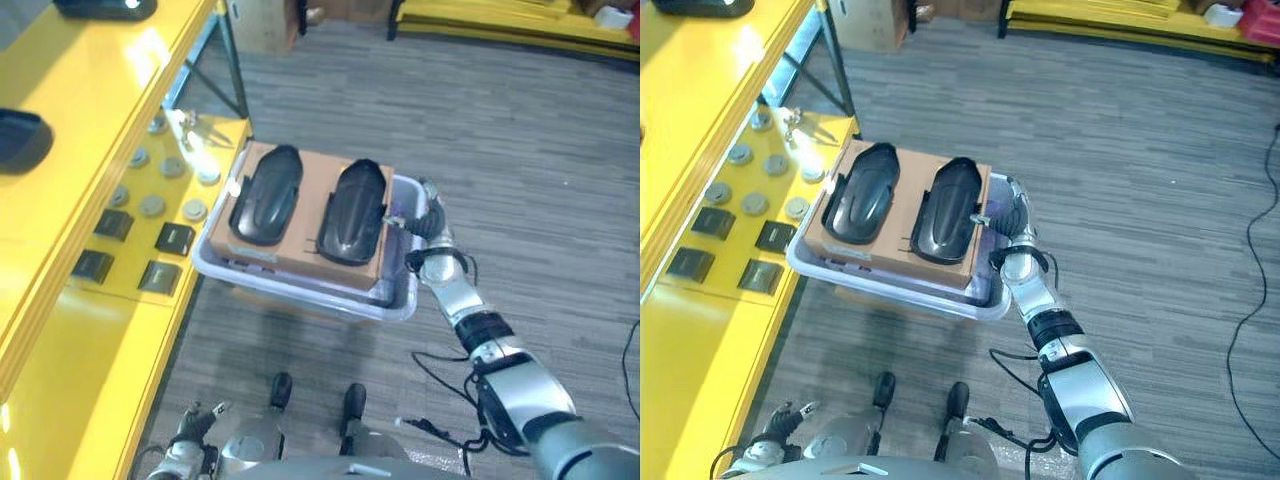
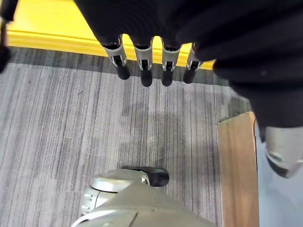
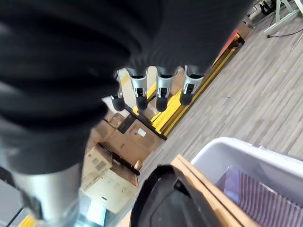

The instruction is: Move parts from the plastic box to the shelf.

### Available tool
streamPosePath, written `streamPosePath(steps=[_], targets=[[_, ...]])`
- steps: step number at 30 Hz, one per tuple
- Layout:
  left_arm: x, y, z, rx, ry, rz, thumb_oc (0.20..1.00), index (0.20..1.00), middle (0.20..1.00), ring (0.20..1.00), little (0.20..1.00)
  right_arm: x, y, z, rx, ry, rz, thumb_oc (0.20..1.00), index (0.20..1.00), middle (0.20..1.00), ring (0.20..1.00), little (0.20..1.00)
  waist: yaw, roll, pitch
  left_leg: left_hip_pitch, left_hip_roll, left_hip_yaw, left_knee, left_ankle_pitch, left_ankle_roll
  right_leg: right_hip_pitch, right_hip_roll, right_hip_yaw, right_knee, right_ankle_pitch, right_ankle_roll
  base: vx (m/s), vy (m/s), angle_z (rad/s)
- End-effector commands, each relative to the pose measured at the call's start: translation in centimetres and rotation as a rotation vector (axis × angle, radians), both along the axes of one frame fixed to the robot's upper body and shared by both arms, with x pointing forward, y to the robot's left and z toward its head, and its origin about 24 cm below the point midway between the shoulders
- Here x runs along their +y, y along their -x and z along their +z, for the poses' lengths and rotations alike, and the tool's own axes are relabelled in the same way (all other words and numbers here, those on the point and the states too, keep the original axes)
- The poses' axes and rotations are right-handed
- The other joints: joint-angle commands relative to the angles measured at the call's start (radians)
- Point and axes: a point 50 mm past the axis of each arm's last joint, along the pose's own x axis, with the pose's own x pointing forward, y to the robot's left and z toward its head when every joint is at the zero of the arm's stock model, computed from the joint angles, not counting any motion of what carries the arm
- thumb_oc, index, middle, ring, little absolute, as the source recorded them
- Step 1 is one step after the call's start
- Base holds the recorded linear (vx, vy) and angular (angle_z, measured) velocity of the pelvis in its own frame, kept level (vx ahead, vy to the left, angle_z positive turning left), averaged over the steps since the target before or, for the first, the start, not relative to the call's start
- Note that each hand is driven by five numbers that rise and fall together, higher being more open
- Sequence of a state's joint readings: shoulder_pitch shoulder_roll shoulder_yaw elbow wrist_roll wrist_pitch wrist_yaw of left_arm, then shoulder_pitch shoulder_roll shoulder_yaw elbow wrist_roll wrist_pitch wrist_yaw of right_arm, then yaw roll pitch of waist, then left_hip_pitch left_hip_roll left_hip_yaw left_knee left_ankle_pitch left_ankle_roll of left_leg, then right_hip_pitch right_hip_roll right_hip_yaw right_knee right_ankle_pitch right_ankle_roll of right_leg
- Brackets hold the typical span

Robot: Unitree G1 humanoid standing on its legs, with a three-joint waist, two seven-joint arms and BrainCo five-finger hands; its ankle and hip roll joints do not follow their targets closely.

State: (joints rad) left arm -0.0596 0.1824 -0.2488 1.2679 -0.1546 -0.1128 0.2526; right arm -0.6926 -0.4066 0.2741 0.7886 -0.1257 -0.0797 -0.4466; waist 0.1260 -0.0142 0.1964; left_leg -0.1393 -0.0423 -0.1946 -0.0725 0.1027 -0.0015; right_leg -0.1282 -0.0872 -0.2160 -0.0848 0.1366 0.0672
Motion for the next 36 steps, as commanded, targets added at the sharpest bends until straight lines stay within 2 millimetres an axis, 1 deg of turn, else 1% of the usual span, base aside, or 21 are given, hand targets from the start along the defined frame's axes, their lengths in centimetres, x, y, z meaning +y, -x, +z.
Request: streamPosePath(steps=[1, 7, 8, 9, 10, 11, 12, 13, 15, 17, 18, 19, 20, 21, 22, 26, 29, 30, 31, 32, 36], targets=[[-0.1, -1.7, 0.4, -0.017, -0.032, -0.032, 1.0, 1.0, 1.0, 1.0, 1.0, -1.9, -1.1, 2.8, -0.074, 0.045, -0.104, 1.0, 1.0, 1.0, 1.0, 1.0, 0.02, 0.0, 0.014, -0.009, 0.009, -0.041, -0.015, -0.059, -0.021, 0.055, -0.059, 0.018, -0.002, -0.083, 0.096, 0.01, 0.048, 0.11], [0.1, -2.0, 0.5, -0.029, -0.03, 0.028, 1.0, 1.0, 1.0, 1.0, 1.0, -2.2, -2.0, 1.8, 0.032, 0.019, -0.14, 1.0, 1.0, 1.0, 1.0, 1.0, 0.036, 0.004, 0.024, -0.025, -0.002, -0.054, -0.015, -0.054, -0.019, 0.047, -0.065, 0.011, -0.002, -0.077, 0.098, 0.02, 0.038, 0.1], [0.0, -2.4, 0.6, -0.042, -0.027, 0.017, 1.0, 1.0, 1.0, 1.0, 1.0, -2.4, -2.0, 1.2, 0.083, 0.013, -0.141, 1.0, 1.0, 1.0, 1.0, 1.0, 0.045, 0.008, 0.03, -0.035, -0.006, -0.061, -0.015, -0.05, -0.018, 0.039, -0.069, 0.008, -0.002, -0.072, 0.1, 0.01, 0.027, 0.05], [0.0, -2.4, 0.6, -0.043, -0.027, 0.018, 1.0, 1.0, 1.0, 1.0, 1.0, -2.3, -2.1, 1.3, 0.083, 0.013, -0.141, 1.0, 1.0, 1.0, 1.0, 1.0, 0.044, 0.008, 0.029, -0.036, -0.006, -0.061, -0.015, -0.05, -0.018, 0.038, -0.069, 0.008, -0.002, -0.072, 0.1, 0.01, 0.047, 0.06], [0.0, -2.7, 0.8, -0.055, -0.018, 0.021, 1.0, 1.0, 1.0, 1.0, 1.0, -2.9, -2.0, 0.5, 0.14, -0.02, -0.154, 1.0, 1.0, 1.0, 1.0, 1.0, 0.057, 0.014, 0.036, -0.047, -0.01, -0.07, -0.015, -0.045, -0.017, 0.03, -0.074, 0.004, -0.002, -0.07, 0.101, 0.0, 0.021, 0.07], [0.0, -2.7, 0.8, -0.055, -0.018, 0.021, 1.0, 1.0, 1.0, 1.0, 1.0, -2.9, -2.0, 0.5, 0.14, -0.02, -0.153, 1.0, 1.0, 1.0, 1.0, 1.0, 0.056, 0.014, 0.036, -0.047, -0.01, -0.07, -0.015, -0.045, -0.017, 0.029, -0.074, 0.003, -0.002, -0.07, 0.101, 0.0, 0.033, 0.08], [0.0, -2.8, 0.8, -0.055, -0.014, 0.015, 1.0, 1.0, 1.0, 1.0, 1.0, -3.3, -1.9, 0.2, 0.171, -0.037, -0.16, 1.0, 1.0, 1.0, 1.0, 1.0, 0.064, 0.017, 0.04, -0.054, -0.013, -0.075, -0.015, -0.043, -0.017, 0.023, -0.076, 0.001, -0.002, -0.068, 0.102, -0.01, 0.031, 0.15], [-0.2, -3.3, 0.9, -0.062, -0.01, -0.02, 1.0, 1.0, 1.0, 1.0, 1.0, -4.8, -1.8, 0.3, 0.214, -0.041, -0.186, 1.0, 1.0, 1.0, 1.0, 1.0, 0.082, 0.026, 0.053, -0.078, -0.019, -0.089, -0.015, -0.032, -0.019, 0.006, -0.081, -0.007, -0.002, -0.062, 0.105, -0.02, 0.034, 0.2], [-0.4, -3.8, 1.1, -0.076, -0.004, -0.047, 1.0, 1.0, 1.0, 1.0, 1.0, -6.3, -1.6, 0.8, 0.232, -0.024, -0.225, 1.0, 1.0, 1.0, 1.0, 1.0, 0.104, 0.039, 0.06, -0.105, -0.026, -0.106, -0.015, -0.02, -0.023, -0.013, -0.086, -0.02, -0.002, -0.058, 0.105, -0.02, 0.019, 0.18], [-0.6, -4.4, 1.3, -0.086, 0.003, -0.072, 1.0, 1.0, 1.0, 1.0, 1.0, -7.4, -1.5, 1.3, 0.247, -0.012, -0.251, 1.0, 1.0, 1.0, 1.0, 1.0, 0.124, 0.055, 0.073, -0.133, -0.033, -0.124, -0.015, -0.008, -0.03, -0.03, -0.093, -0.037, -0.002, -0.054, 0.108, -0.01, 0.021, 0.32], [-0.6, -4.4, 1.3, -0.086, 0.003, -0.073, 1.0, 1.0, 1.0, 1.0, 1.0, -7.4, -1.5, 1.3, 0.247, -0.012, -0.251, 1.0, 1.0, 1.0, 1.0, 1.0, 0.124, 0.055, 0.073, -0.134, -0.033, -0.125, -0.015, -0.007, -0.03, -0.031, -0.093, -0.038, -0.002, -0.054, 0.108, -0.02, 0.018, 0.51], [-0.9, -4.7, 1.3, -0.092, 0.005, -0.092, 1.0, 1.0, 1.0, 1.0, 1.0, -8.2, -1.3, 1.6, 0.255, -0.009, -0.268, 1.0, 1.0, 1.0, 1.0, 1.0, 0.133, 0.064, 0.08, -0.15, -0.038, -0.135, -0.015, -0.001, -0.033, -0.042, -0.096, -0.045, -0.002, -0.051, 0.109, -0.02, 0.026, 0.36], [-1.0, -5.0, 1.5, -0.096, 0.005, -0.117, 1.0, 1.0, 1.0, 1.0, 1.0, -9.1, -1.1, 2.0, 0.274, 0.026, -0.287, 0.514, 0.514, 0.514, 0.514, 0.514, 0.143, 0.072, 0.09, -0.168, -0.043, -0.144, -0.015, 0.007, -0.036, -0.055, -0.097, -0.051, -0.002, -0.049, 0.109, -0.02, 0.026, 0.22], [-1.0, -5.0, 1.5, -0.096, 0.005, -0.118, 1.0, 1.0, 1.0, 1.0, 1.0, -9.1, -1.1, 2.0, 0.273, 0.026, -0.287, 0.294, 0.294, 0.294, 0.294, 0.294, 0.143, 0.072, 0.09, -0.169, -0.043, -0.145, -0.015, 0.007, -0.036, -0.056, -0.097, -0.051, -0.002, -0.049, 0.109, 0.0, 0.026, 0.05], [-1.0, -5.2, 1.5, -0.1, 0.003, -0.131, 1.0, 1.0, 1.0, 1.0, 1.0, -9.5, -1.0, 2.0, 0.299, 0.055, -0.292, 0.2, 0.2, 0.2, 0.2, 0.2, 0.149, 0.074, 0.096, -0.175, -0.046, -0.151, -0.015, 0.01, -0.037, -0.06, -0.097, -0.054, -0.002, -0.049, 0.11, 0.01, 0.01, 0.18], [-1.3, -5.3, 1.5, -0.099, 0.007, -0.129, 1.0, 1.0, 1.0, 1.0, 1.0, -9.3, -0.6, 0.9, 0.319, 0.01, -0.303, 0.2, 0.2, 0.2, 0.2, 0.2, 0.152, 0.071, 0.098, -0.176, -0.049, -0.159, -0.015, 0.011, -0.036, -0.057, -0.098, -0.058, -0.002, -0.052, 0.111, 0.03, 0.009, 0.1], [-1.0, -4.9, 1.4, -0.089, 0.004, -0.123, 1.0, 1.0, 1.0, 1.0, 1.0, -8.7, -0.5, -0.2, 0.352, 0.015, -0.278, 0.2, 0.2, 0.2, 0.2, 0.2, 0.147, 0.069, 0.094, -0.169, -0.05, -0.164, -0.015, 0.009, -0.036, -0.049, -0.098, -0.063, -0.002, -0.056, 0.111, 0.0, 0.0, 0.0], [-0.9, -4.9, 1.4, -0.088, 0.001, -0.115, 1.0, 1.0, 1.0, 1.0, 1.0, -8.3, -0.4, -0.9, 0.365, 0.008, -0.266, 0.2, 0.2, 0.2, 0.2, 0.2, 0.141, 0.068, 0.091, -0.164, -0.05, -0.161, -0.015, 0.007, -0.035, -0.044, -0.1, -0.063, -0.002, -0.057, 0.111, 0.0, 0.0, 0.0], [-0.9, -4.9, 1.4, -0.088, 0.001, -0.115, 1.0, 1.0, 1.0, 1.0, 1.0, -8.3, -0.4, -0.9, 0.365, 0.008, -0.266, 0.2, 0.2, 0.2, 0.2, 0.2, 0.141, 0.067, 0.091, -0.164, -0.05, -0.161, -0.015, 0.007, -0.035, -0.043, -0.1, -0.063, -0.002, -0.057, 0.111, 0.0, 0.0, 0.0], [-0.7, -4.8, 1.4, -0.089, -0.003, -0.11, 1.0, 1.0, 1.0, 1.0, 1.0, -7.9, -0.2, -1.7, 0.383, 0.006, -0.248, 0.2, 0.2, 0.2, 0.2, 0.2, 0.132, 0.062, 0.086, -0.155, -0.045, -0.154, -0.015, 0.004, -0.035, -0.034, -0.1, -0.062, -0.002, -0.061, 0.109, 0.0, 0.0, 0.0], [-0.5, -4.9, 1.5, -0.095, -0.01, -0.109, 1.0, 1.0, 1.0, 1.0, 1.0, -7.5, -0.1, -2.1, 0.391, 0.029, -0.225, 0.2, 0.2, 0.2, 0.2, 0.2, 0.116, 0.049, 0.076, -0.133, -0.038, -0.139, -0.015, -0.003, -0.035, -0.016, -0.097, -0.059, -0.002, -0.065, 0.107, 0.0, 0.0, 0.0]])
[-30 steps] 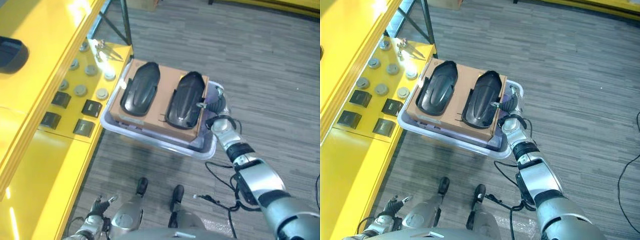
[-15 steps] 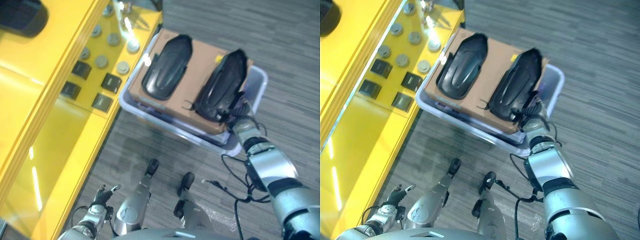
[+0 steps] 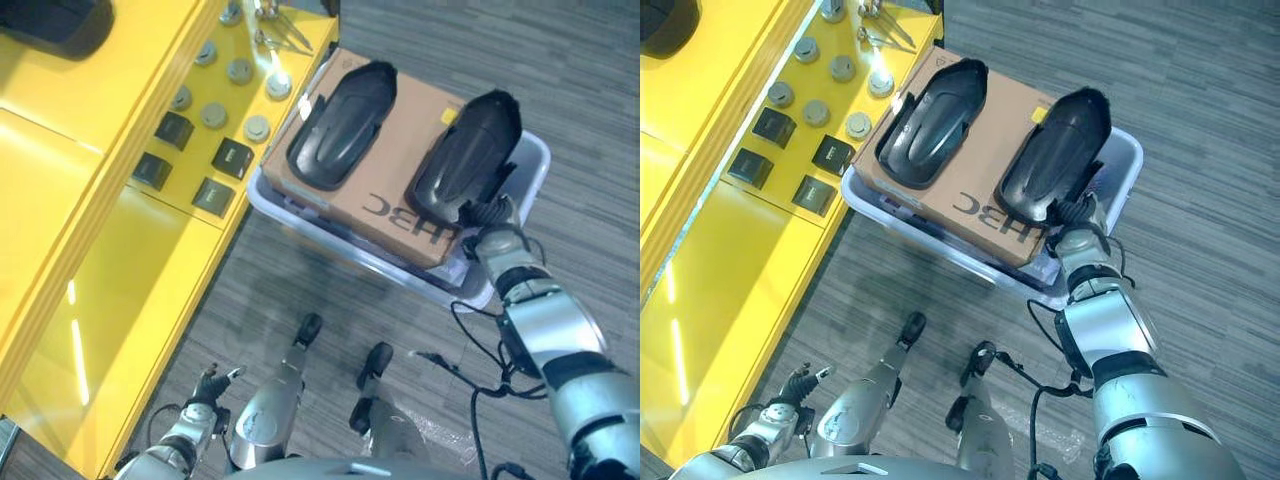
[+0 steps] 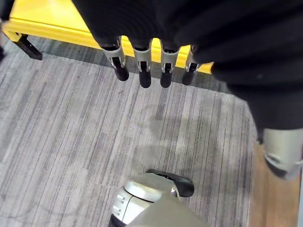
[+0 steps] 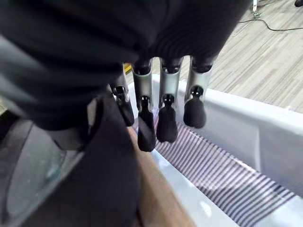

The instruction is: Move parts from the plastic box to the shelf.

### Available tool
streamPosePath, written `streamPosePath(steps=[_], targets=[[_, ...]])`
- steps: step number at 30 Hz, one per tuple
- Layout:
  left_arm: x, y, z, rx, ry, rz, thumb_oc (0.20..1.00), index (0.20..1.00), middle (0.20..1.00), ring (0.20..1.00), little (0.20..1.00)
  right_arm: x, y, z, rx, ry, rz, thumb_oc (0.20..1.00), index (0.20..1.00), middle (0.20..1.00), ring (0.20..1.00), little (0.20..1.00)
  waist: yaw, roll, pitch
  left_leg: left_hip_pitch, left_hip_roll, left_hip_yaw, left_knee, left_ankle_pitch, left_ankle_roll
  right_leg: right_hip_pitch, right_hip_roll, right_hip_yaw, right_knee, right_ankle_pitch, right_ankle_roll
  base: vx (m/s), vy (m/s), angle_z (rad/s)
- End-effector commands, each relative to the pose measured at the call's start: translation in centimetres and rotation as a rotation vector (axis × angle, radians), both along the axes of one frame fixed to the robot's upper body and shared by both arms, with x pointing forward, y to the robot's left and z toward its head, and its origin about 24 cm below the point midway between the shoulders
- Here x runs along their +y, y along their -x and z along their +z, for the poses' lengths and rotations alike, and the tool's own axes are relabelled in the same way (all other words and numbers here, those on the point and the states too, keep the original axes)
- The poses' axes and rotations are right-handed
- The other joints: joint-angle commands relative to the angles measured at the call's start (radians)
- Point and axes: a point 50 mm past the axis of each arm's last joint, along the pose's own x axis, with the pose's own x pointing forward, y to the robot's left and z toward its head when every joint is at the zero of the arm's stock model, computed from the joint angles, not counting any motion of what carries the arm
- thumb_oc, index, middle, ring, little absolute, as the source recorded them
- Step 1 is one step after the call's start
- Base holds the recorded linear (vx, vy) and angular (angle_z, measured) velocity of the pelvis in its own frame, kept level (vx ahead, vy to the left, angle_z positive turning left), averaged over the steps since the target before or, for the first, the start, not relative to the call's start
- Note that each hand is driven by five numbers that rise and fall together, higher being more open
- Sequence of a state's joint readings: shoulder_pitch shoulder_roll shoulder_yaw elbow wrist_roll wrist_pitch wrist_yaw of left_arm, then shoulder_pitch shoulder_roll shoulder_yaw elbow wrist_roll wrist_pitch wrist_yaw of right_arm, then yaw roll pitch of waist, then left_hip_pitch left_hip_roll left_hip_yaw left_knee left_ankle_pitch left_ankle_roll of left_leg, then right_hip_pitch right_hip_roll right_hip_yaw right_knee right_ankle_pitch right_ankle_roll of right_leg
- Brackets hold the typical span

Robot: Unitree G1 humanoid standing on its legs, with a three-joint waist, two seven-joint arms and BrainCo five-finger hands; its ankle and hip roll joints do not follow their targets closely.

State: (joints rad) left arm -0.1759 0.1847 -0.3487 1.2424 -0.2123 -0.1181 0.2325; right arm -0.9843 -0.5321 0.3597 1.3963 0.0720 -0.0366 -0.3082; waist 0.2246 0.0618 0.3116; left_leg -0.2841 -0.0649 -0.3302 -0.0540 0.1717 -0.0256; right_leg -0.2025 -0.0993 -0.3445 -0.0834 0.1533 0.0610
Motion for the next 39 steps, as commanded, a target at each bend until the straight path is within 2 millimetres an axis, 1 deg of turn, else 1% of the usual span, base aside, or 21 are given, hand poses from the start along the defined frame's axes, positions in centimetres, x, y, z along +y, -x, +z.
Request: streamPosePath(steps=[1, 3, 5, 6, 7, 9, 10, 11, 12, 13, 14, 16, 18, 19, 21, 24, 26, 27, 28, 30, 39], targets=[[0.8, -0.1, 0.1, 0.019, -0.06, -0.054, 1.0, 1.0, 1.0, 1.0, 1.0, 1.6, 0.7, -2.9, 0.064, -0.023, 0.078, 0.2, 0.2, 0.2, 0.2, 0.2, 0.002, -0.035, -0.054, 0.031, -0.009, 0.009, -0.033, -0.078, -0.009, 0.075, -0.083, 0.075, -0.004, -0.087, 0.112, -0.01, -0.01, -0.04], [0.9, -1.2, 0.6, -0.012, -0.124, -0.16, 1.0, 1.0, 1.0, 1.0, 1.0, 1.5, 0.6, -2.5, 0.008, -0.073, 0.079, 0.2, 0.2, 0.2, 0.2, 0.2, -0.008, -0.041, -0.063, 0.06, 0.001, 0.027, -0.033, -0.089, -0.01, 0.097, -0.078, 0.082, -0.004, -0.097, 0.111, -0.01, -0.034, -0.07], [1.3, -1.6, 1.0, -0.038, -0.141, -0.195, 1.0, 1.0, 1.0, 1.0, 1.0, 1.1, 1.0, -3.0, 0.012, -0.081, 0.08, 0.2, 0.2, 0.2, 0.2, 0.2, -0.014, -0.044, -0.089, 0.078, 0.001, 0.035, -0.033, -0.094, -0.008, 0.118, -0.08, 0.073, -0.004, -0.1, 0.111, 0.0, -0.03, -0.16], [1.6, -2.8, 1.9, -0.093, -0.161, -0.218, 1.0, 1.0, 1.0, 1.0, 1.0, 0.3, 1.2, -2.5, -0.016, -0.076, 0.059, 0.2, 0.2, 0.2, 0.2, 0.2, -0.016, -0.04, -0.1, 0.098, 0.004, 0.038, -0.033, -0.1, -0.009, 0.141, -0.08, 0.065, -0.004, -0.108, 0.11, 0.0, -0.055, -0.2], [3.0, -4.7, 3.9, -0.206, -0.186, -0.224, 1.0, 1.0, 1.0, 1.0, 1.0, -0.1, 1.3, -1.9, -0.076, -0.07, 0.07, 0.2, 0.2, 0.2, 0.2, 0.2, -0.027, -0.036, -0.126, 0.138, 0.008, 0.05, -0.03, -0.111, -0.01, 0.18, -0.08, 0.058, -0.004, -0.118, 0.11, 0.01, -0.057, -0.16], [4.1, -6.3, 6.4, -0.336, -0.204, -0.231, 1.0, 1.0, 1.0, 1.0, 1.0, -0.4, 1.3, -0.1, -0.149, -0.019, 0.111, 0.2, 0.2, 0.2, 0.2, 0.2, -0.033, -0.034, -0.149, 0.169, 0.013, 0.055, -0.026, -0.12, -0.01, 0.211, -0.08, 0.05, -0.003, -0.128, 0.108, 0.0, -0.051, -0.08], [4.6, -7.5, 8.7, -0.447, -0.207, -0.244, 1.0, 1.0, 1.0, 1.0, 1.0, -0.6, 1.4, 1.0, -0.205, -0.004, 0.132, 0.2, 0.2, 0.2, 0.2, 0.2, -0.036, -0.033, -0.162, 0.184, 0.016, 0.055, -0.024, -0.123, -0.011, 0.228, -0.08, 0.049, 0.0, -0.136, 0.107, 0.0, -0.023, -0.08], [4.7, -7.4, 8.7, -0.445, -0.208, -0.245, 1.0, 1.0, 1.0, 1.0, 1.0, -0.6, 1.4, 0.9, -0.204, -0.005, 0.132, 0.2, 0.2, 0.2, 0.2, 0.2, -0.037, -0.034, -0.164, 0.182, 0.014, 0.054, -0.025, -0.119, -0.01, 0.226, -0.081, 0.048, -0.001, -0.133, 0.108, -0.02, -0.032, -0.08], [5.1, -7.8, 10.1, -0.51, -0.205, -0.239, 1.0, 1.0, 1.0, 1.0, 1.0, -0.6, 1.6, 1.8, -0.243, 0.028, 0.163, 0.2, 0.2, 0.2, 0.2, 0.2, -0.04, -0.034, -0.175, 0.193, 0.019, 0.056, -0.024, -0.121, -0.011, 0.24, -0.082, 0.045, 0.001, -0.138, 0.106, -0.01, -0.062, -0.09], [5.9, -7.9, 13.1, -0.646, -0.134, -0.193, 1.0, 1.0, 1.0, 1.0, 1.0, -0.7, 2.2, 4.5, -0.309, 0.157, 0.238, 0.2, 0.2, 0.2, 0.2, 0.2, -0.046, -0.035, -0.2, 0.22, 0.027, 0.059, -0.023, -0.131, -0.014, 0.269, -0.08, 0.04, 0.003, -0.153, 0.103, -0.01, -0.09, -0.1], [5.8, -8.1, 15.1, -0.751, -0.049, -0.145, 1.0, 1.0, 1.0, 1.0, 1.0, -0.2, 2.7, 6.6, -0.378, 0.22, 0.292, 0.2, 0.2, 0.2, 0.2, 0.2, -0.056, -0.034, -0.212, 0.23, 0.032, 0.06, -0.022, -0.133, -0.014, 0.279, -0.078, 0.041, 0.005, -0.16, 0.1, -0.01, -0.062, -0.11], [5.7, -7.8, 15.5, -0.775, 0.005, -0.135, 1.0, 1.0, 1.0, 1.0, 1.0, -0.2, 3.3, 7.0, -0.388, 0.26, 0.315, 0.2, 0.2, 0.2, 0.2, 0.2, -0.063, -0.037, -0.227, 0.233, 0.034, 0.059, -0.023, -0.131, -0.013, 0.283, -0.077, 0.039, 0.007, -0.161, 0.098, 0.01, -0.029, -0.11], [4.3, -8.0, 17.6, -0.885, 0.193, -0.112, 1.0, 1.0, 1.0, 1.0, 1.0, 0.7, 3.8, 9.3, -0.464, 0.343, 0.375, 0.2, 0.2, 0.2, 0.2, 0.2, -0.076, -0.039, -0.247, 0.254, 0.041, 0.062, -0.025, -0.136, -0.013, 0.298, -0.073, 0.048, 0.01, -0.17, 0.094, 0.04, -0.064, -0.06], [3.0, -8.1, 18.7, -0.936, 0.365, -0.098, 1.0, 1.0, 1.0, 1.0, 1.0, 2.4, 4.8, 11.8, -0.545, 0.476, 0.465, 0.2, 0.2, 0.2, 0.2, 0.2, -0.094, -0.043, -0.265, 0.271, 0.05, 0.073, -0.026, -0.146, -0.015, 0.311, -0.067, 0.059, 0.011, -0.179, 0.09, 0.04, -0.064, -0.07], [2.3, -8.3, 19.2, -0.95, 0.435, -0.105, 1.0, 1.0, 1.0, 1.0, 1.0, 2.8, 5.3, 12.5, -0.569, 0.536, 0.49, 0.2, 0.2, 0.2, 0.2, 0.2, -0.103, -0.046, -0.276, 0.275, 0.052, 0.078, -0.029, -0.144, -0.015, 0.311, -0.065, 0.064, 0.01, -0.177, 0.09, 0.02, -0.037, -0.09], [-0.8, -9.3, 20.3, -0.975, 0.684, -0.095, 1.0, 1.0, 1.0, 1.0, 1.0, 6.5, 7.0, 15.2, -0.712, 0.706, 0.633, 0.2, 0.2, 0.2, 0.2, 0.2, -0.134, -0.05, -0.303, 0.291, 0.062, 0.101, -0.033, -0.151, -0.019, 0.317, -0.056, 0.09, 0.005, -0.184, 0.085, 0.01, -0.053, -0.28], [-1.4, -9.6, 20.3, -0.972, 0.733, -0.082, 1.0, 1.0, 1.0, 1.0, 1.0, 6.9, 7.1, 15.2, -0.723, 0.72, 0.641, 0.2, 0.2, 0.2, 0.2, 0.2, -0.134, -0.049, -0.305, 0.295, 0.065, 0.107, -0.033, -0.153, -0.02, 0.317, -0.053, 0.094, 0.007, -0.185, 0.084, 0.0, -0.026, -0.28], [-2.2, -9.7, 20.4, -0.972, 0.801, -0.069, 1.0, 1.0, 1.0, 1.0, 1.0, 7.7, 7.3, 15.5, -0.745, 0.738, 0.663, 0.2, 0.2, 0.2, 0.2, 0.2, -0.137, -0.048, -0.307, 0.297, 0.067, 0.11, -0.033, -0.154, -0.02, 0.318, -0.051, 0.1, 0.007, -0.185, 0.082, -0.02, -0.052, -0.28], [-4.0, -10.1, 20.4, -0.945, 0.905, -0.049, 1.0, 1.0, 1.0, 1.0, 1.0, 9.2, 7.4, 15.3, -0.76, 0.731, 0.719, 0.2, 0.2, 0.2, 0.2, 0.2, -0.147, -0.048, -0.311, 0.301, 0.07, 0.115, -0.033, -0.155, -0.022, 0.32, -0.047, 0.106, 0.006, -0.186, 0.079, -0.01, -0.046, -0.17], [-5.3, -10.2, 21.1, -0.944, 0.943, -0.096, 1.0, 1.0, 1.0, 1.0, 1.0, 9.7, 7.6, 15.2, -0.789, 0.681, 0.733, 0.2, 0.2, 0.2, 0.2, 0.2, -0.152, -0.046, -0.313, 0.305, 0.073, 0.119, -0.033, -0.156, -0.023, 0.323, -0.044, 0.109, 0.006, -0.187, 0.077, 0.0, -0.032, -0.09], [-8.1, -10.9, 23.1, -0.935, 1.04, -0.205, 1.0, 1.0, 1.0, 1.0, 1.0, 12.4, 7.6, 14.6, -0.781, 0.681, 0.857, 0.2, 0.2, 0.2, 0.2, 0.2, -0.159, -0.046, -0.313, 0.313, 0.077, 0.119, -0.033, -0.158, -0.029, 0.337, -0.038, 0.105, 0.002, -0.191, 0.073, 0.0, -0.004, -0.02]])
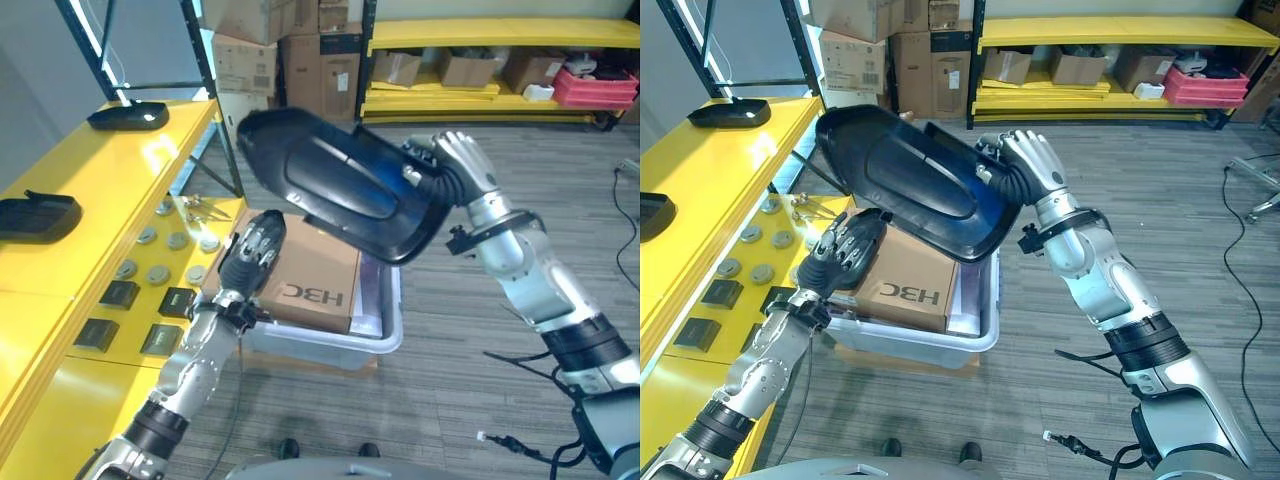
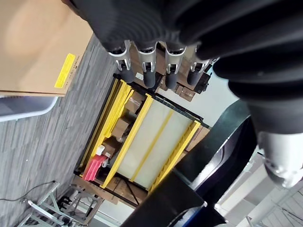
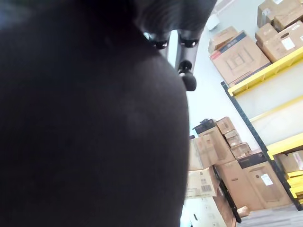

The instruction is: Move parts from the plastic box to the shelf.

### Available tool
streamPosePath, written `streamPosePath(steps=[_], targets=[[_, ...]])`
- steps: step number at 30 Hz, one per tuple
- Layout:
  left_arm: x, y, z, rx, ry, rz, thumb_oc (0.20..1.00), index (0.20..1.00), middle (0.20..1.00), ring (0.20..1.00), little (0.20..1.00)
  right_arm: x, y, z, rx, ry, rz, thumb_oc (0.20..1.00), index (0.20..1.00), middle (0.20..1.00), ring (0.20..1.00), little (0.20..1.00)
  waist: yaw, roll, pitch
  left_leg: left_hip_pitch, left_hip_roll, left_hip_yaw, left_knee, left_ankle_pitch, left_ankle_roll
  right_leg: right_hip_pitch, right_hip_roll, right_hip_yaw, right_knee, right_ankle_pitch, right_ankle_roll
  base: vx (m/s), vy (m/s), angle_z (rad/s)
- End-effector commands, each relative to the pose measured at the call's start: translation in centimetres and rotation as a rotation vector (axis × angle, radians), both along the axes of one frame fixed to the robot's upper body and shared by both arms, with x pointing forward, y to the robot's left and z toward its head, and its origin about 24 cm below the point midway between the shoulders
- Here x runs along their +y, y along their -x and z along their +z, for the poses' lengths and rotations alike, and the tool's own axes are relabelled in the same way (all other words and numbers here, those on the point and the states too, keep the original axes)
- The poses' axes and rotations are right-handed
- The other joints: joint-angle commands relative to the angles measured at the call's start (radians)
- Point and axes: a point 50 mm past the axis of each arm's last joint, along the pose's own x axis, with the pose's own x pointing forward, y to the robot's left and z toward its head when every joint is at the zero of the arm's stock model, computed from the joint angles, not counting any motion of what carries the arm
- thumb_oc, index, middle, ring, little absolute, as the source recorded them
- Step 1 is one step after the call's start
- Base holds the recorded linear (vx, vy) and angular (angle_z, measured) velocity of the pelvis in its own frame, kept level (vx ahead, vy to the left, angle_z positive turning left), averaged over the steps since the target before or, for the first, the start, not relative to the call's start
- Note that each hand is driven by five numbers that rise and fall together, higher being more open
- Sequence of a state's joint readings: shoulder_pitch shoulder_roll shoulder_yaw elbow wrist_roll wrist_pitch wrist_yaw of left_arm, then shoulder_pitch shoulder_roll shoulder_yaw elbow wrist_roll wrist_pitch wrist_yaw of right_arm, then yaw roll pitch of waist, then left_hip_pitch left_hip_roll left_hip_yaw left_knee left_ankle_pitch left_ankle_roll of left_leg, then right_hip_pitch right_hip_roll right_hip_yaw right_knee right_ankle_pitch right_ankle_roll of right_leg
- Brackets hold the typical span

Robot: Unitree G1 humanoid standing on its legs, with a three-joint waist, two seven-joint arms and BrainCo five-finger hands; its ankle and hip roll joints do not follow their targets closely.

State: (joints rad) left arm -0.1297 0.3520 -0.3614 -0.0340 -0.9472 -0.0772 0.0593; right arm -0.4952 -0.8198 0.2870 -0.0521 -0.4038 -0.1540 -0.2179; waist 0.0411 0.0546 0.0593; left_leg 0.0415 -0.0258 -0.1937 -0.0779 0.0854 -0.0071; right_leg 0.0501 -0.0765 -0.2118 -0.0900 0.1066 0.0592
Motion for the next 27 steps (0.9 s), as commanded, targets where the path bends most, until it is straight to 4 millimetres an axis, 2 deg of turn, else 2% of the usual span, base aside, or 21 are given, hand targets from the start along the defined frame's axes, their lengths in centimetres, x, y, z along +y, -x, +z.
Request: streamPosePath(steps=[1, 4, 6, 8, 9, 12, 14, 15, 16, 19, 22, 25, 27], targets=[[-1.1, -0.8, 2.2, -0.092, 0.011, -0.067, 1.0, 1.0, 1.0, 1.0, 1.0, 1.9, 0.1, 3.4, -0.126, -0.003, 0.096, 0.2, 0.2, 0.2, 0.2, 0.2, 0.026, -0.039, -0.06, -0.013, 0.038, -0.017, -0.009, -0.072, -0.047, 0.085, -0.06, -0.028, 0.008, -0.144, 0.075, 0.0, 0.0, 0.0], [-1.3, -0.9, 2.6, -0.107, 0.013, -0.078, 1.0, 1.0, 1.0, 1.0, 1.0, 3.0, 0.0, 2.9, -0.092, 0.011, 0.143, 0.2, 0.2, 0.2, 0.2, 0.2, 0.029, -0.038, -0.059, -0.011, 0.036, -0.018, -0.009, -0.072, -0.047, 0.088, -0.061, -0.031, 0.008, -0.144, 0.076, 0.0, 0.0, 0.0], [-2.0, -0.9, 3.1, -0.131, -0.002, -0.107, 1.0, 1.0, 1.0, 1.0, 1.0, 4.9, 0.0, 2.3, -0.044, 0.028, 0.224, 0.2, 0.2, 0.2, 0.2, 0.2, 0.04, -0.038, -0.056, -0.009, 0.036, -0.022, -0.009, -0.072, -0.045, 0.092, -0.062, -0.035, 0.008, -0.143, 0.075, 0.0, 0.0, 0.0], [-2.4, -1.0, 3.3, -0.142, -0.017, -0.118, 1.0, 1.0, 1.0, 1.0, 1.0, 6.0, -0.1, 1.9, -0.011, 0.038, 0.271, 0.2, 0.2, 0.2, 0.2, 0.2, 0.047, -0.039, -0.056, -0.008, 0.034, -0.023, -0.009, -0.072, -0.045, 0.096, -0.062, -0.036, 0.008, -0.144, 0.075, 0.0, 0.0, 0.0], [-2.4, -1.0, 3.3, -0.143, -0.016, -0.117, 1.0, 1.0, 1.0, 1.0, 1.0, 6.0, -0.1, 1.9, -0.011, 0.038, 0.272, 0.2, 0.2, 0.2, 0.2, 0.2, 0.046, -0.039, -0.056, -0.008, 0.034, -0.023, -0.009, -0.072, -0.045, 0.097, -0.062, -0.035, 0.008, -0.144, 0.075, 0.0, 0.0, 0.0], [-3.0, -1.4, 3.4, -0.144, -0.031, -0.125, 1.0, 1.0, 1.0, 1.0, 1.0, 8.2, 0.7, 1.5, 0.025, 0.06, 0.382, 0.2, 0.2, 0.2, 0.2, 0.2, 0.054, -0.04, -0.056, -0.008, 0.035, -0.027, -0.009, -0.07, -0.047, 0.099, -0.061, -0.044, 0.007, -0.145, 0.074, 0.01, -0.008, 0.03], [-3.0, -1.4, 3.4, -0.143, -0.029, -0.126, 1.0, 1.0, 1.0, 1.0, 1.0, 8.5, 0.9, 1.6, 0.027, 0.067, 0.404, 0.2, 0.2, 0.2, 0.2, 0.2, 0.054, -0.039, -0.055, -0.008, 0.035, -0.029, -0.009, -0.069, -0.047, 0.1, -0.062, -0.046, 0.007, -0.146, 0.075, 0.01, -0.011, 0.08], [-3.4, -1.4, 3.1, -0.128, -0.017, -0.136, 1.0, 1.0, 1.0, 1.0, 1.0, 9.5, 1.5, 1.7, 0.033, 0.104, 0.464, 0.2, 0.2, 0.2, 0.2, 0.2, 0.06, -0.041, -0.056, -0.008, 0.034, -0.034, -0.009, -0.069, -0.048, 0.104, -0.062, -0.05, 0.006, -0.147, 0.075, 0.01, -0.027, 0.1], [-3.3, -1.5, 3.0, -0.131, -0.025, -0.126, 0.2, 0.2, 0.2, 0.2, 0.2, 10.0, 2.1, 1.5, 0.054, 0.114, 0.512, 0.2, 0.2, 0.2, 0.2, 0.2, 0.062, -0.041, -0.055, -0.009, 0.033, -0.038, -0.009, -0.067, -0.05, 0.106, -0.062, -0.055, 0.007, -0.149, 0.075, 0.01, -0.04, 0.08], [-3.3, -1.5, 2.8, -0.117, -0.011, -0.11, 0.2, 0.2, 0.2, 0.2, 0.2, 10.5, 2.8, 1.3, 0.076, 0.109, 0.567, 0.2, 0.2, 0.2, 0.2, 0.2, 0.065, -0.044, -0.054, -0.01, 0.032, -0.043, -0.009, -0.064, -0.051, 0.108, -0.062, -0.062, 0.005, -0.15, 0.074, 0.0, -0.035, 0.06], [-2.3, -1.4, 2.6, -0.122, 0.014, -0.042, 0.2, 0.2, 0.2, 0.2, 0.2, 10.9, 4.0, 0.8, 0.101, 0.116, 0.631, 0.2, 0.2, 0.2, 0.2, 0.2, 0.073, -0.049, -0.046, -0.015, 0.03, -0.045, -0.009, -0.056, -0.056, 0.107, -0.063, -0.066, 0.004, -0.153, 0.069, 0.01, -0.036, 0.01], [-2.1, -1.2, 2.6, -0.126, 0.025, -0.032, 0.2, 0.2, 0.2, 0.2, 0.2, 11.0, 4.2, 0.6, 0.109, 0.108, 0.64, 0.2, 0.2, 0.2, 0.2, 0.2, 0.075, -0.049, -0.045, -0.016, 0.029, -0.046, -0.009, -0.054, -0.057, 0.107, -0.063, -0.068, 0.003, -0.154, 0.068, 0.0, 0.0, 0.0], [-1.2, -1.1, 3.3, -0.163, 0.068, 0.044, 0.2, 0.2, 0.2, 0.2, 0.2, 11.5, 4.7, 0.4, 0.122, 0.084, 0.671, 0.2, 0.2, 0.2, 0.2, 0.2, 0.08, -0.052, -0.036, -0.028, 0.028, -0.045, -0.009, -0.048, -0.064, 0.099, -0.064, -0.071, 0.003, -0.156, 0.064, 0.02, -0.028, 0.04]])
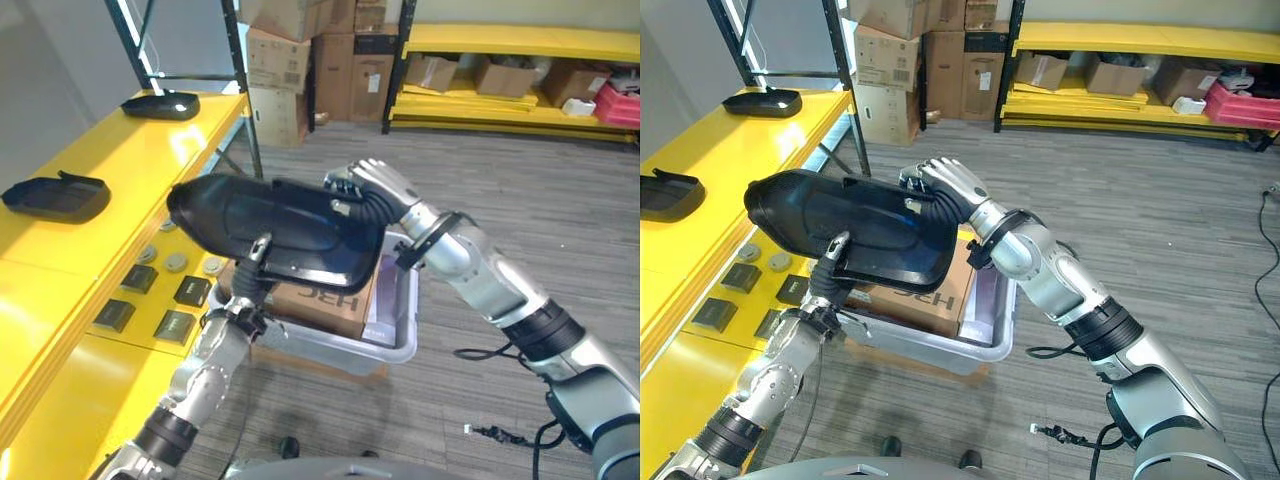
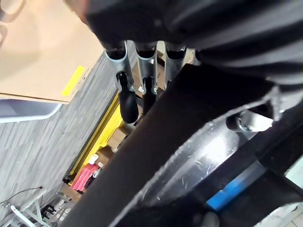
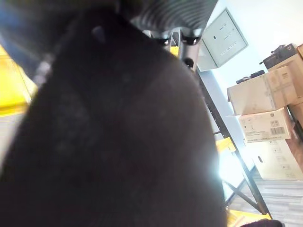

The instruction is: Move parts from the plastic box to the shelf.

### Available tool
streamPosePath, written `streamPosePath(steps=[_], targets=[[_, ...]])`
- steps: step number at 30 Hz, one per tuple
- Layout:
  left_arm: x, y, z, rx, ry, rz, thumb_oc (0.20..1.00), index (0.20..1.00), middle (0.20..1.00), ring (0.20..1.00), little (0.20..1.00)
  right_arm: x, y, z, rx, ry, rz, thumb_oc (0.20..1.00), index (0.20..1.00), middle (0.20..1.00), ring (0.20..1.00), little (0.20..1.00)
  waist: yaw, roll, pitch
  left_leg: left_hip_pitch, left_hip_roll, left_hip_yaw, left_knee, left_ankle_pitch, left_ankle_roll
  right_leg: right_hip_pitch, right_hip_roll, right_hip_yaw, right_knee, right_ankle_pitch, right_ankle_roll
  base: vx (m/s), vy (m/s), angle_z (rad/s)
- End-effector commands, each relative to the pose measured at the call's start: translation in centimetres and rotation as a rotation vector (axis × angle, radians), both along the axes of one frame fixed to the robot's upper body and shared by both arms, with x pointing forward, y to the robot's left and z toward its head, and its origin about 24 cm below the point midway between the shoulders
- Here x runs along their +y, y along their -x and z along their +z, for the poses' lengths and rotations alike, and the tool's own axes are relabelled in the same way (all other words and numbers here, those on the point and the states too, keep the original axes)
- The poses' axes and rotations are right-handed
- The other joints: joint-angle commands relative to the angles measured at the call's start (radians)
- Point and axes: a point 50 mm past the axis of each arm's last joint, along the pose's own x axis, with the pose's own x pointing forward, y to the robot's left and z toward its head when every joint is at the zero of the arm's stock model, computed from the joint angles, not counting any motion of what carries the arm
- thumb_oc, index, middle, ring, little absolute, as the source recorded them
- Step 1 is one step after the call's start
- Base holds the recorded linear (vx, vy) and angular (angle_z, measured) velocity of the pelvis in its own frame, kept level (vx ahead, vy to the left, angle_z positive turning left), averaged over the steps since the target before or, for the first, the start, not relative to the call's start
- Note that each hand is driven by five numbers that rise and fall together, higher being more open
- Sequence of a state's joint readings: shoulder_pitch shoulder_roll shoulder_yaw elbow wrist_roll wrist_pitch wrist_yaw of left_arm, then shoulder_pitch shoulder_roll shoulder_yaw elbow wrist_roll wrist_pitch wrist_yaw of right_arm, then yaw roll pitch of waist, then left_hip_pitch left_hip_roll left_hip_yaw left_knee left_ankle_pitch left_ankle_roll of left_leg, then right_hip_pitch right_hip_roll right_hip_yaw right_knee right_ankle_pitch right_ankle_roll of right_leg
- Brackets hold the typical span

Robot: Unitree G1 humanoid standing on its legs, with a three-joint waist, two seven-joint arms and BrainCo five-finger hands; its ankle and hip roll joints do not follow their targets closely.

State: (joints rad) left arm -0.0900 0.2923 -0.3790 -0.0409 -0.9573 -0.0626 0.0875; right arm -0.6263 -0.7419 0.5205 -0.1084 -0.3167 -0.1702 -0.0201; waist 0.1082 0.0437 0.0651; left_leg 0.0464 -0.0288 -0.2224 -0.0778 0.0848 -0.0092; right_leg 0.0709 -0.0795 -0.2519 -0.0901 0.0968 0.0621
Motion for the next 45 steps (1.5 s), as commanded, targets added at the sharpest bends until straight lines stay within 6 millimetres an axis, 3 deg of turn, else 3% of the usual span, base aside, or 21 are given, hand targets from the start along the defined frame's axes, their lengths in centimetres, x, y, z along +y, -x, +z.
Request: streamPosePath(steps=[1, 8, 9, 10, 15, 16, 19, 21, 23, 24, 28, 29, 31, 33, 34, 35, 40, 41, 43, 44, 45], targets=[[0.4, -2.0, 4.7, -0.244, 0.016, 0.076, 0.2, 0.2, 0.2, 0.2, 0.2, 4.5, 4.2, 1.4, -0.033, -0.065, 0.344, 0.2, 0.2, 0.2, 0.2, 0.2, 0.013, -0.042, -0.04, -0.035, 0.031, -0.015, -0.009, -0.046, -0.062, 0.077, -0.061, -0.03, 0.003, -0.146, 0.059, 0.03, -0.036, 0.04], [2.7, -1.6, 5.1, -0.281, -0.018, 0.208, 0.2, 0.2, 0.2, 0.2, 0.2, 6.2, 4.8, 1.1, 0.01, -0.121, 0.407, 0.2, 0.2, 0.2, 0.2, 0.2, 0.016, -0.056, -0.034, -0.036, 0.032, -0.008, -0.009, -0.048, -0.064, 0.072, -0.059, -0.018, 0.003, -0.15, 0.052, 0.03, -0.015, 0.0], [3.4, -1.7, 5.7, -0.312, -0.048, 0.246, 0.2, 0.2, 0.2, 0.2, 0.2, 6.3, 5.1, 1.0, 0.001, -0.114, 0.409, 0.435, 0.435, 0.435, 0.435, 0.435, 0.021, -0.06, -0.039, -0.038, 0.033, -0.008, -0.009, -0.05, -0.065, 0.074, -0.057, -0.019, 0.003, -0.154, 0.051, 0.04, -0.02, -0.01], [3.7, -1.7, 5.9, -0.323, -0.056, 0.268, 0.2, 0.2, 0.2, 0.2, 0.2, 5.9, 5.1, 0.8, 0.01, -0.126, 0.395, 1.0, 1.0, 1.0, 1.0, 1.0, 0.021, -0.061, -0.041, -0.039, 0.033, -0.008, -0.009, -0.051, -0.066, 0.074, -0.056, -0.02, 0.003, -0.155, 0.051, 0.02, -0.009, 0.06], [8.4, -1.2, 9.7, -0.587, -0.56, 0.602, 0.2, 0.2, 0.2, 0.2, 0.2, -0.6, 3.3, -3.2, 0.226, -0.455, 0.102, 1.0, 1.0, 1.0, 1.0, 1.0, 0.019, -0.063, -0.056, -0.04, 0.036, -0.024, -0.009, -0.055, -0.073, 0.087, -0.053, -0.048, 0.003, -0.166, 0.048, -0.01, -0.029, 0.13], [9.8, -0.4, 10.3, -0.616, -0.605, 0.705, 0.2, 0.2, 0.2, 0.2, 0.2, -3.4, 3.1, -5.8, 0.289, -0.558, -0.059, 1.0, 1.0, 1.0, 1.0, 1.0, 0.014, -0.056, -0.05, -0.042, 0.036, -0.03, -0.009, -0.051, -0.075, 0.087, -0.051, -0.053, 0.003, -0.167, 0.047, -0.03, -0.022, 0.11], [10.7, 1.0, 10.6, -0.663, -0.677, 0.771, 0.2, 0.2, 0.2, 0.2, 0.2, -6.2, 3.2, -10.7, 0.424, -0.587, -0.267, 1.0, 1.0, 1.0, 1.0, 1.0, 0.01, -0.047, -0.044, -0.04, 0.038, -0.037, -0.009, -0.05, -0.078, 0.094, -0.047, -0.065, 0.003, -0.169, 0.043, -0.02, -0.02, 0.04], [11.6, 2.5, 10.6, -0.678, -0.77, 0.827, 0.2, 0.2, 0.2, 0.2, 0.2, -8.5, 4.5, -17.7, 0.672, -0.641, -0.497, 1.0, 1.0, 1.0, 1.0, 1.0, 0.023, -0.041, -0.035, -0.032, 0.042, -0.05, -0.009, -0.055, -0.082, 0.105, -0.042, -0.072, 0.003, -0.176, 0.04, -0.01, -0.049, 0.05], [11.8, 2.8, 10.6, -0.688, -0.811, 0.84, 0.2, 0.2, 0.2, 0.2, 0.2, -8.8, 5.0, -19.8, 0.752, -0.668, -0.558, 1.0, 1.0, 1.0, 1.0, 1.0, 0.026, -0.039, -0.035, -0.037, 0.04, -0.056, -0.009, -0.047, -0.08, 0.101, -0.043, -0.076, 0.003, -0.171, 0.042, -0.01, -0.027, 0.12], [12.1, 3.5, 11.3, -0.748, -0.862, 0.832, 0.2, 0.2, 0.2, 0.2, 0.2, -9.6, 7.1, -24.7, 0.955, -0.621, -0.694, 1.0, 1.0, 1.0, 1.0, 1.0, 0.047, -0.039, -0.024, -0.032, 0.043, -0.063, -0.009, -0.049, -0.084, 0.105, -0.04, -0.077, 0.004, -0.176, 0.039, -0.01, -0.055, 0.08], [12.4, 4.0, 12.4, -0.823, -0.955, 0.826, 0.2, 0.2, 0.2, 0.2, 0.2, -11.4, 12.7, -31.4, 1.243, -0.496, -0.951, 1.0, 1.0, 1.0, 1.0, 1.0, 0.11, -0.043, 0.007, -0.074, 0.03, -0.162, -0.002, -0.012, -0.113, 0.112, -0.03, -0.159, 0.005, -0.185, 0.024, -0.05, -0.098, 0.26], [11.9, 3.6, 12.6, -0.836, -0.933, 0.802, 0.2, 0.2, 0.2, 0.2, 0.2, -12.7, 15.7, -33.4, 1.353, -0.394, -1.09, 1.0, 1.0, 1.0, 1.0, 1.0, 0.137, -0.053, 0.03, -0.124, 0.021, -0.187, 0.002, -0.004, -0.134, 0.12, -0.032, -0.243, 0.009, -0.21, 0.024, -0.11, -0.079, 1.47], [11.5, 3.3, 12.8, -0.849, -0.942, 0.788, 0.2, 0.2, 0.2, 0.2, 0.2, -13.5, 17.1, -34.2, 1.408, -0.384, -1.171, 1.0, 1.0, 1.0, 1.0, 1.0, 0.128, -0.054, 0.047, -0.167, 0.044, -0.065, 0.008, 0.008, -0.128, 0.102, -0.049, -0.302, 0.035, -0.211, 0.034, -0.14, 0.086, 2.35], [11.3, 3.0, 13.1, -0.87, -0.976, 0.782, 0.2, 0.2, 0.2, 0.2, 0.2, -13.4, 18.9, -35.0, 1.484, -0.391, -1.228, 1.0, 1.0, 1.0, 1.0, 1.0, 0.125, -0.059, 0.047, -0.187, 0.093, 0.13, 0.023, 0.0, -0.108, 0.104, -0.065, -0.352, 0.045, -0.207, 0.048, -0.04, 0.139, 1.84], [11.2, 3.0, 13.1, -0.871, -0.978, 0.781, 0.2, 0.2, 0.2, 0.2, 0.2, -13.4, 18.9, -35.0, 1.485, -0.393, -1.227, 1.0, 1.0, 1.0, 1.0, 1.0, 0.128, -0.061, 0.047, -0.187, 0.093, 0.132, 0.024, -0.002, -0.107, 0.103, -0.066, -0.35, 0.045, -0.206, 0.048, 0.05, 0.159, 1.03], [11.1, 2.9, 13.6, -0.908, -1.014, 0.764, 0.2, 0.2, 0.2, 0.2, 0.2, -13.2, 20.6, -35.6, 1.554, -0.441, -1.283, 1.0, 1.0, 1.0, 1.0, 1.0, 0.127, -0.061, 0.034, -0.192, 0.115, 0.224, 0.02, 0.004, -0.102, 0.128, -0.074, -0.395, 0.04, -0.204, 0.057, 0.09, 0.172, 0.85], [11.6, 3.0, 14.0, -0.929, -1.127, 0.761, 0.2, 0.2, 0.2, 0.2, 0.2, -12.5, 22.4, -36.4, 1.644, -0.412, -1.319, 1.0, 1.0, 1.0, 1.0, 1.0, 0.163, -0.089, -0.001, -0.172, 0.057, 0.194, 0.023, -0.039, -0.069, 0.138, -0.137, -0.43, 0.106, -0.198, 0.082, 0.16, 0.245, 0.52], [11.7, 3.3, 14.6, -0.959, -1.149, 0.752, 0.2, 0.2, 0.2, 0.2, 0.2, -12.2, 21.9, -36.4, 1.639, -0.424, -1.327, 1.0, 1.0, 1.0, 1.0, 1.0, 0.17, -0.089, 0.005, -0.14, 0.016, 0.185, 0.029, -0.071, -0.027, 0.09, -0.222, -0.417, 0.281, -0.164, 0.114, 0.25, 0.306, 0.06], [11.5, 3.1, 14.9, -0.981, -1.146, 0.737, 0.2, 0.2, 0.2, 0.2, 0.2, -12.0, 21.3, -36.3, 1.623, -0.441, -1.324, 1.0, 1.0, 1.0, 1.0, 1.0, 0.156, -0.086, 0.013, -0.122, 0.003, 0.174, 0.023, -0.075, -0.011, 0.058, -0.248, -0.38, 0.373, -0.141, 0.127, 0.19, 0.222, 0.32], [11.2, 3.0, 15.0, -0.992, -1.146, 0.72, 0.2, 0.2, 0.2, 0.2, 0.2, -11.7, 20.5, -36.2, 1.602, -0.456, -1.31, 1.0, 1.0, 1.0, 1.0, 1.0, 0.136, -0.078, 0.015, -0.102, -0.003, 0.156, 0.008, -0.073, -0.002, 0.022, -0.245, -0.313, 0.426, -0.139, 0.129, 0.04, 0.119, 0.53], [10.6, 2.7, 15.2, -1.023, -1.157, 0.682, 0.2, 0.2, 0.2, 0.2, 0.2, -11.6, 18.6, -35.7, 1.54, -0.489, -1.287, 1.0, 1.0, 1.0, 1.0, 1.0, 0.104, -0.059, 0.021, -0.107, -0.002, 0.133, 0.005, -0.051, 0.004, -0.046, -0.167, -0.193, 0.428, -0.169, 0.091, 0.07, 0.114, 0.46]])
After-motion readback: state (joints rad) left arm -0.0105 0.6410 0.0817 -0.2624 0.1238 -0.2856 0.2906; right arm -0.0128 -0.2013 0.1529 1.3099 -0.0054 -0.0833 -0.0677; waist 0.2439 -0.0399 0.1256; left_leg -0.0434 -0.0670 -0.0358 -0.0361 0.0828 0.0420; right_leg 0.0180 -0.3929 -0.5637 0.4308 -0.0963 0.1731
